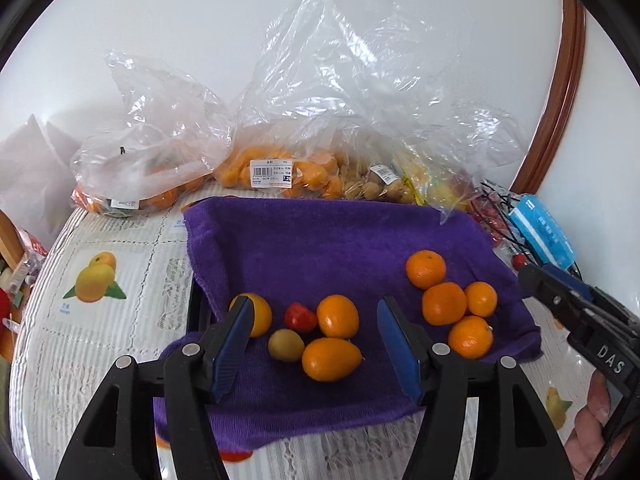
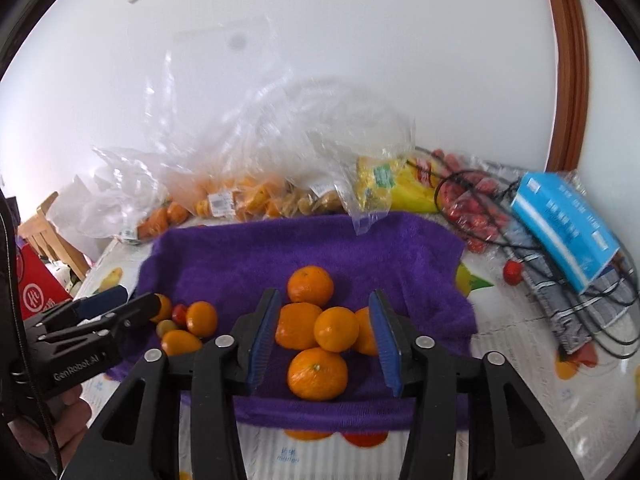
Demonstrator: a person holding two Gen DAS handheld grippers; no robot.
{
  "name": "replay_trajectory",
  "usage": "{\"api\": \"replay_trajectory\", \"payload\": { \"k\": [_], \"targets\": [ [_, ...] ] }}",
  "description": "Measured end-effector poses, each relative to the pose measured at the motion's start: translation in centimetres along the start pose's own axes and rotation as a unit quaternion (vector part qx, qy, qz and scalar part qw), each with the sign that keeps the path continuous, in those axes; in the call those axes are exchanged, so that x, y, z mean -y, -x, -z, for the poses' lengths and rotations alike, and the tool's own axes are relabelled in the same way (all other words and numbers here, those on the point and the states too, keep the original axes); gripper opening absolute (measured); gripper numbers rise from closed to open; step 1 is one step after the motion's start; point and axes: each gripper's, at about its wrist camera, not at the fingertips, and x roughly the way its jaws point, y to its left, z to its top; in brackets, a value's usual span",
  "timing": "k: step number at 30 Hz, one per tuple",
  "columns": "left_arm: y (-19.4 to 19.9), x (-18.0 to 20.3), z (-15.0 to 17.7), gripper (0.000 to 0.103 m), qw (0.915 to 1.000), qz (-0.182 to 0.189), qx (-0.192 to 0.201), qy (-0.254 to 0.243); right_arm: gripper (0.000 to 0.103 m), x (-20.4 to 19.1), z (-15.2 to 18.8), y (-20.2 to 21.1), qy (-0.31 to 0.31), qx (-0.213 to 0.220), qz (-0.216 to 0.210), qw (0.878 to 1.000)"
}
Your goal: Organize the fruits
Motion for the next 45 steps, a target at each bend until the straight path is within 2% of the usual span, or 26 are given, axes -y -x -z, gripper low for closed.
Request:
{"api": "replay_trajectory", "payload": {
  "k": [3, 7, 15, 17, 26, 34, 45],
  "targets": [
    [1.9, 0.4, 0.7, 0.066, 0.9999, -0.009, 0.005, -0.01, 0.057, -0.7, -0.1, 2.7, 0.006, 0.011, 0.026, 1.0],
    [5.2, 0.9, 1.9, 0.072, 0.9996, -0.017, 0.014, -0.015, 0.067, -1.3, 0.3, 5.9, 0.006, 0.008, 0.027, 1.0],
    [11.7, 2.1, 4.2, 0.082, 0.9992, -0.01, 0.032, -0.022, 0.07, -2.1, 2.7, 12.1, 0.003, 0.003, 0.038, 0.999],
    [13.4, 2.3, 4.8, 0.085, 0.9987, -0.012, 0.044, -0.021, 0.082, -2.2, 3.4, 13.4, 0.001, 0.005, 0.039, 0.999],
    [17.9, 2.9, 6.9, 0.09, 0.9978, -0.015, 0.063, -0.013, 0.095, -1.9, 6.1, 18.5, -0.011, 0.025, 0.038, 0.999],
    [20.6, 3.6, 7.8, 0.093, 0.9969, -0.02, 0.074, -0.013, 0.103, -2.2, 7.1, 21.5, -0.001, 0.038, 0.05, 0.998],
    [22.1, 4.3, 8.6, 0.093, 0.9962, -0.027, 0.08, -0.022, 0.103, -2.2, 7.9, 23.5, -0.008, 0.047, 0.049, 0.998]
  ]
}}
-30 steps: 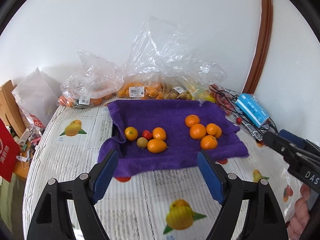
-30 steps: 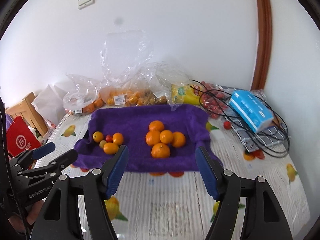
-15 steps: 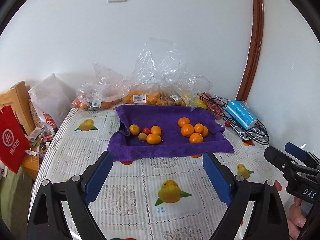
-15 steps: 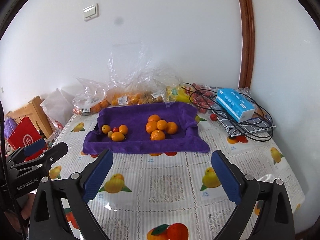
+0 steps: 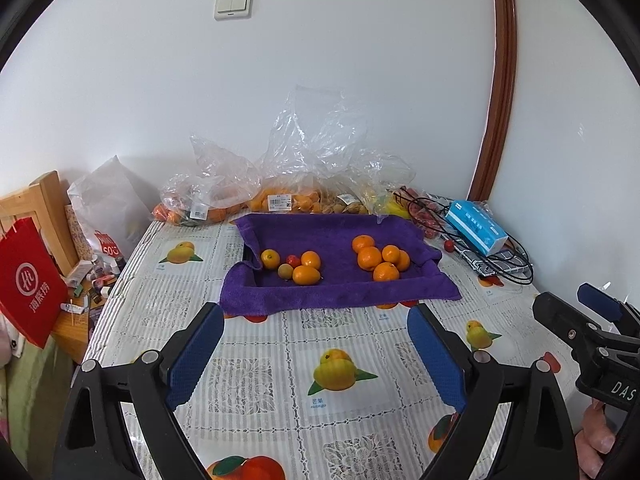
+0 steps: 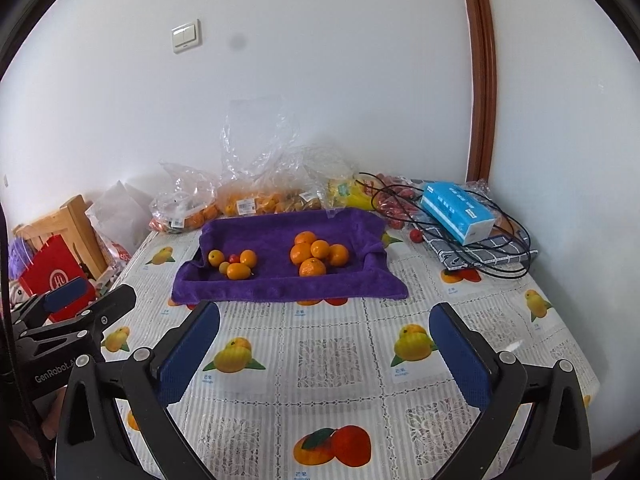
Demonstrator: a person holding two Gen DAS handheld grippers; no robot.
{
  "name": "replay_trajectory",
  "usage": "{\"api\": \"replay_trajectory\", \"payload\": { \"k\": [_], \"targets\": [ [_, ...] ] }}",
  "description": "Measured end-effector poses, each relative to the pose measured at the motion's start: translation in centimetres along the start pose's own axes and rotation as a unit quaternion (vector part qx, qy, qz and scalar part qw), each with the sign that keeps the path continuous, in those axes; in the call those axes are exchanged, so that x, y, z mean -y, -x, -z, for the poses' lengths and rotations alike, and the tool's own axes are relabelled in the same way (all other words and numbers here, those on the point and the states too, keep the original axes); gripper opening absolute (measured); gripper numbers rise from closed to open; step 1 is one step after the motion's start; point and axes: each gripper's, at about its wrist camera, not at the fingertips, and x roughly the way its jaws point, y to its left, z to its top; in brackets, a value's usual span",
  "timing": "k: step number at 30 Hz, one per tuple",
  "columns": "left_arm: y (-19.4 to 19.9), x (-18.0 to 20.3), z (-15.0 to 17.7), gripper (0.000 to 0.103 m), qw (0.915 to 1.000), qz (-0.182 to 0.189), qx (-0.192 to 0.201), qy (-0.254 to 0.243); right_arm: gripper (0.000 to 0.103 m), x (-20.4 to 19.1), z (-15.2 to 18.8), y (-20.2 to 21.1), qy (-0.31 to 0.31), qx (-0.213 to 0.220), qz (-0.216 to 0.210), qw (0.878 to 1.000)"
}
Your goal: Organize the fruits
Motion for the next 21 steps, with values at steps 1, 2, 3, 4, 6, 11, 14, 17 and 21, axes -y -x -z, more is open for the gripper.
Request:
{"api": "replay_trajectory", "payload": {
  "k": [1, 2, 3, 4, 6, 11, 14, 17, 21],
  "targets": [
    [-0.05, -0.01, 0.0, 0.093, 1.0, 0.001, 0.0, 0.0, 0.103, 0.01, 0.01, 0.09, 0.0, 0.0, 0.001, 1.0],
    [-0.03, -0.02, 0.02, 0.093, 1.0, 0.0, -0.001, 0.001, 0.103, 0.04, 0.01, 0.17, -0.001, 0.001, 0.001, 1.0],
    [0.0, -0.04, 0.07, 0.093, 1.0, -0.001, -0.003, 0.002, 0.103, 0.06, 0.01, 0.2, -0.002, 0.001, 0.002, 1.0],
    [0.03, -0.06, 0.12, 0.093, 1.0, 0.0, -0.004, 0.003, 0.103, 0.09, 0.0, 0.17, -0.003, 0.0, 0.002, 1.0],
    [-0.03, -0.09, 0.16, 0.093, 1.0, 0.0, -0.006, 0.003, 0.103, 0.14, 0.07, 0.13, -0.003, -0.002, 0.003, 1.0],
    [-0.24, -0.27, 0.15, 0.093, 0.9999, -0.001, -0.009, 0.005, 0.103, 0.19, 0.19, 0.12, -0.003, -0.003, 0.005, 1.0],
    [-0.3, -0.28, 0.14, 0.093, 0.9999, -0.001, -0.01, 0.007, 0.103, 0.26, 0.18, 0.08, -0.004, -0.003, 0.005, 1.0],
    [-0.31, -0.28, 0.17, 0.093, 0.9999, -0.002, -0.01, 0.006, 0.103, 0.25, 0.2, 0.08, -0.003, -0.004, 0.005, 1.0],
    [-0.31, -0.25, 0.21, 0.093, 0.9999, -0.001, -0.01, 0.007, 0.103, 0.23, 0.2, 0.09, -0.003, -0.003, 0.004, 1.0]
  ]
}}
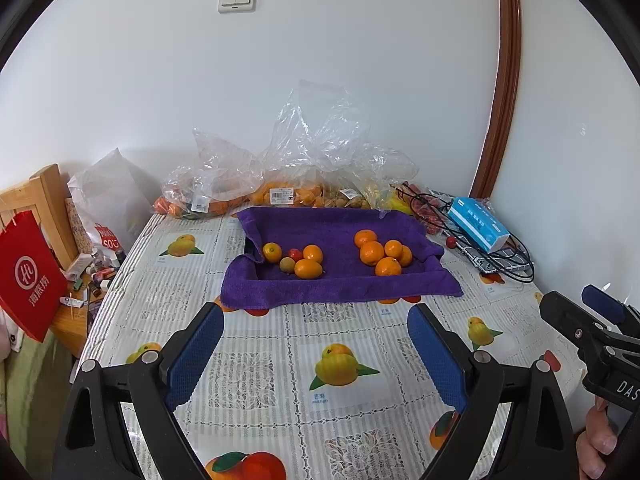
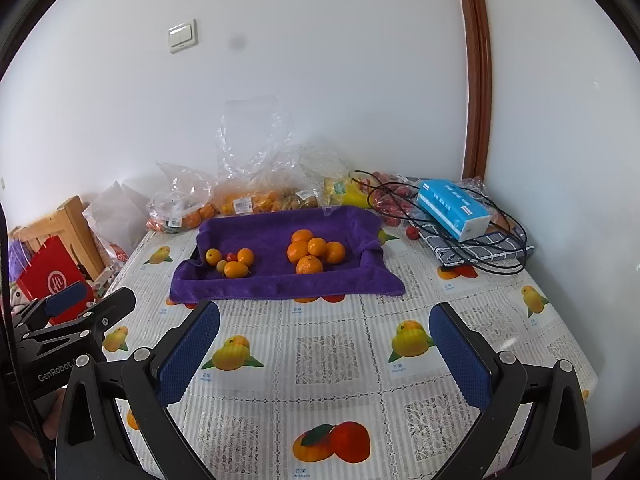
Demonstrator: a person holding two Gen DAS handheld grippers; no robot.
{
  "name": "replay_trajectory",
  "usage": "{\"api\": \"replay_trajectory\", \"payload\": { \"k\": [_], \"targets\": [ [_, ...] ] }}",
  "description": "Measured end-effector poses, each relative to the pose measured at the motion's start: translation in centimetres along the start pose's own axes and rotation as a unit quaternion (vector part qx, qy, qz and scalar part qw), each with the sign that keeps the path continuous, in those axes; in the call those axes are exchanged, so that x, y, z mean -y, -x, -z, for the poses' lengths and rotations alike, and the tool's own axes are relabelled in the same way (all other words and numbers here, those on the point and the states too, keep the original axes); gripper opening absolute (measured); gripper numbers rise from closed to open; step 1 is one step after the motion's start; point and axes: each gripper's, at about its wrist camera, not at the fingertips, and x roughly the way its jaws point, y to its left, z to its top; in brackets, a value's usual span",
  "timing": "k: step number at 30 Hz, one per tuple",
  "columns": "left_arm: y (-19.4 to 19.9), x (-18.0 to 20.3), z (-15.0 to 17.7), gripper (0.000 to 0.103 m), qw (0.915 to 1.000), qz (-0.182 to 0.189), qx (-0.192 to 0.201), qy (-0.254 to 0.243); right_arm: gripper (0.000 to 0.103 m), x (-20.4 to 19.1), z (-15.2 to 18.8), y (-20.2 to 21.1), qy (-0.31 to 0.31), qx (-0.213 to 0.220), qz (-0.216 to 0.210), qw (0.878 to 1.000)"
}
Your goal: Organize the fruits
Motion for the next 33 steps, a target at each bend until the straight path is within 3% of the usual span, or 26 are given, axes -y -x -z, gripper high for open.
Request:
{"api": "replay_trajectory", "payload": {
  "k": [33],
  "targets": [
    [0.17, -0.19, -0.09, 0.094, 1.0, 0.0, 0.002, -0.001, 0.103, -0.45, 0.05, 0.14, 0.001, 0.001, -0.003, 1.0]
  ]
}}
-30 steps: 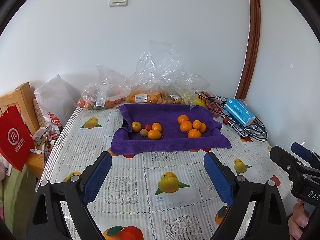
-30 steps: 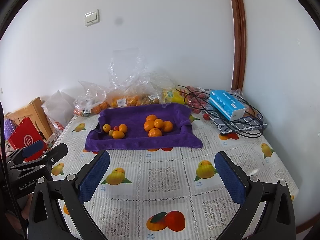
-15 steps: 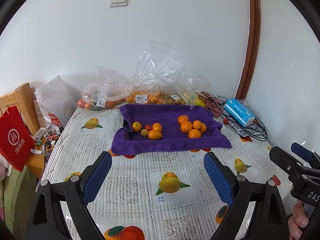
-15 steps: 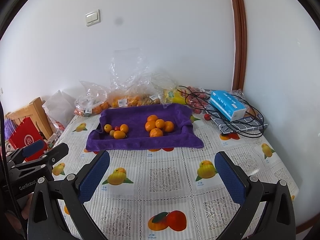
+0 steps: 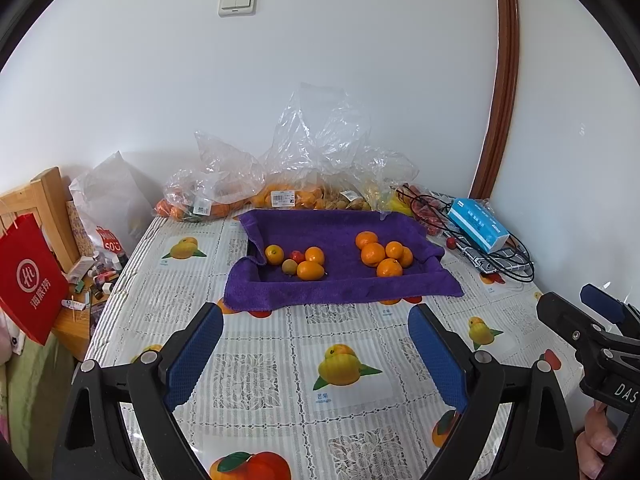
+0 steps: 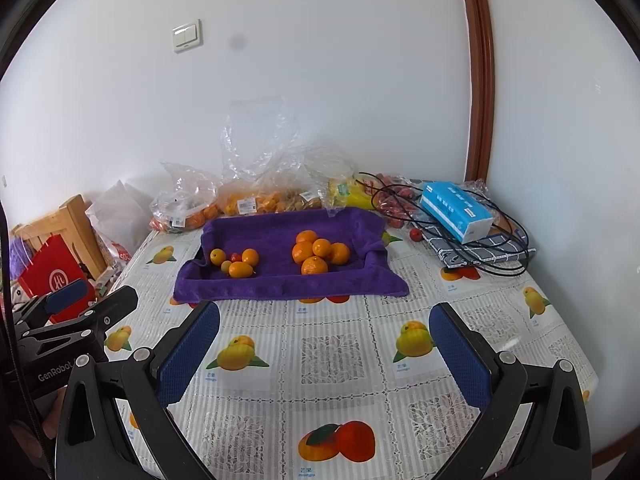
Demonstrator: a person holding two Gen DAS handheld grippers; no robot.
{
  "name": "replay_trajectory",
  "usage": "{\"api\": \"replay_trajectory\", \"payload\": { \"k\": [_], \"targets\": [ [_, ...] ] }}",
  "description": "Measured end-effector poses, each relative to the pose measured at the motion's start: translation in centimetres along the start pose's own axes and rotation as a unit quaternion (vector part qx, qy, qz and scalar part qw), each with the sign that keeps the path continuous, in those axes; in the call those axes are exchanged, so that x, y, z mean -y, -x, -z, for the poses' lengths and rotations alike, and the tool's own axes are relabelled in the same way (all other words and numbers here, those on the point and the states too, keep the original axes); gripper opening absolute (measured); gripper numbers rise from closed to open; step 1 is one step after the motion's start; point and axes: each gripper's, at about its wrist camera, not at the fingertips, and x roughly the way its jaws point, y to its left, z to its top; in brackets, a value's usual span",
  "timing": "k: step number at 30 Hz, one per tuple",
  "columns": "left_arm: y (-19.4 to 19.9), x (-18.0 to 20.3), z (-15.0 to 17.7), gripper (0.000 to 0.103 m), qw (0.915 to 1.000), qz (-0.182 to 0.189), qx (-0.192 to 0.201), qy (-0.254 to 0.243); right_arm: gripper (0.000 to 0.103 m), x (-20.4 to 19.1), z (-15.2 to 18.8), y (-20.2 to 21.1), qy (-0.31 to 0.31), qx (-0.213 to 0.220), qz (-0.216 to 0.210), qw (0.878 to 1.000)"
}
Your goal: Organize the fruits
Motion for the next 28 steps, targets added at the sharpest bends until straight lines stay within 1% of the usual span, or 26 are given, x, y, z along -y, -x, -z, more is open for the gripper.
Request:
{"api": "replay_trajectory", "payload": {
  "k": [28],
  "targets": [
    [0.2, -0.43, -0.04, 0.094, 1.0, 0.0, 0.003, -0.001, 0.103, -0.25, -0.05, 0.51, 0.003, 0.003, -0.001, 1.0]
  ]
}}
